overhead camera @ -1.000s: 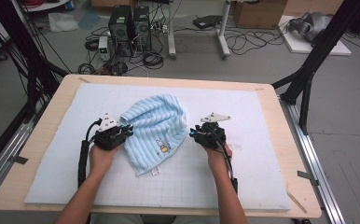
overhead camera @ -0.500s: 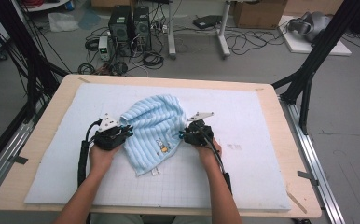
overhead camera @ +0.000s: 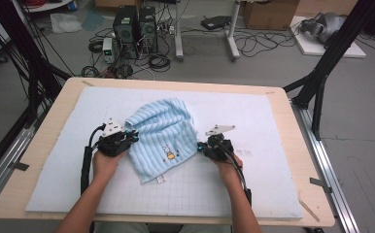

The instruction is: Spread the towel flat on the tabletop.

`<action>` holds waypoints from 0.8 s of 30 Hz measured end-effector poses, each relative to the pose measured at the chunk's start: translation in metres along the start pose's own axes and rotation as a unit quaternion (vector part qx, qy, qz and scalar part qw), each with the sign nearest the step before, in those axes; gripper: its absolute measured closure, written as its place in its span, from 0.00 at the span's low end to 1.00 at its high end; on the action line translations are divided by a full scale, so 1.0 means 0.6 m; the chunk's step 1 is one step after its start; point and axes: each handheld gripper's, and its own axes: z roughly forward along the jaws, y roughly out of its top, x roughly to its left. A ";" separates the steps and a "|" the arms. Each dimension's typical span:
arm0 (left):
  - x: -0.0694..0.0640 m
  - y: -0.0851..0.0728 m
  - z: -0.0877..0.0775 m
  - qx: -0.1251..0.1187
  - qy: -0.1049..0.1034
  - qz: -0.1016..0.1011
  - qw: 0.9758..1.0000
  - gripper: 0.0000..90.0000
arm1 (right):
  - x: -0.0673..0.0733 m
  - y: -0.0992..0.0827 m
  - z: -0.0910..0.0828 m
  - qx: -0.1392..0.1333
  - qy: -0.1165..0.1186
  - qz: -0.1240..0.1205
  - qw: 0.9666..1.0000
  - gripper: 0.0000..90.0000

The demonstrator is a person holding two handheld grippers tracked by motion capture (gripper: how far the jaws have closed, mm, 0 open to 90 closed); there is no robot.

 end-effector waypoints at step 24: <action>0.003 -0.011 -0.006 0.007 0.012 -0.030 0.999 0.51 | 0.037 -0.075 -0.107 -0.094 0.009 0.021 0.995 0.59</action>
